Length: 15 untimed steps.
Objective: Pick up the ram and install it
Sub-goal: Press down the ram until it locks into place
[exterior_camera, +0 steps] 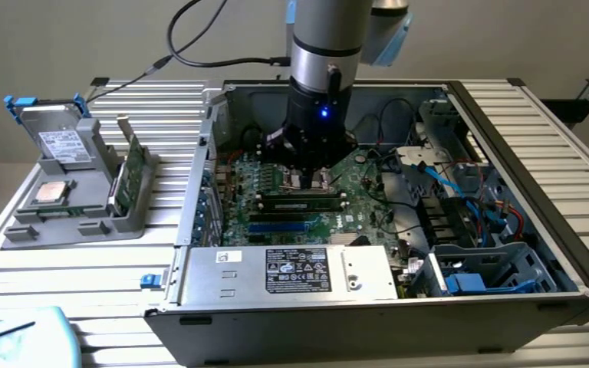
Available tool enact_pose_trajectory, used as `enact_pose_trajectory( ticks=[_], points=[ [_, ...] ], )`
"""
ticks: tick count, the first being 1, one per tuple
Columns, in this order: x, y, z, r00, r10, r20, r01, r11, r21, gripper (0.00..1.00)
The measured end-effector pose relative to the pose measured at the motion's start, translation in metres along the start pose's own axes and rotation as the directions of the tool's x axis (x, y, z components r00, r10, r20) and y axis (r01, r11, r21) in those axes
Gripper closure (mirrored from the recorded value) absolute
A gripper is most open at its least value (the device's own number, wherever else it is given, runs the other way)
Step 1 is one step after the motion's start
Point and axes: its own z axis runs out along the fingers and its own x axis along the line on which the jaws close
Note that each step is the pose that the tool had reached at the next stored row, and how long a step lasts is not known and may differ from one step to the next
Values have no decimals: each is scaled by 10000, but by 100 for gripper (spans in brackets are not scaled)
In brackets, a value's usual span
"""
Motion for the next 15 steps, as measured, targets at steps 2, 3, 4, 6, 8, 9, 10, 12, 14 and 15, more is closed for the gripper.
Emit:
enact_pose_trajectory(
  ticks=[2,3,4,6,8,9,10,12,14,15],
  points=[
    [0,0,-7,9999,170,-1,-170,9999,30,89],
    [1,0,-10,9997,240,-1,-240,9997,45,89],
    [1,0,-13,9995,302,-2,-302,9995,59,89],
    [1,0,-18,9992,406,-3,-406,9991,84,89],
    [0,0,-20,9987,514,-1,-514,9986,97,89],
    [0,0,-20,9984,571,0,-571,9983,95,89],
    [0,0,-20,9983,578,1,-578,9983,94,89],
    [0,0,-21,9983,579,0,-579,9983,96,89],
    [0,0,-21,9983,579,0,-579,9983,96,89],
    [0,0,-21,9983,579,0,-579,9983,96,89]
  ],
)
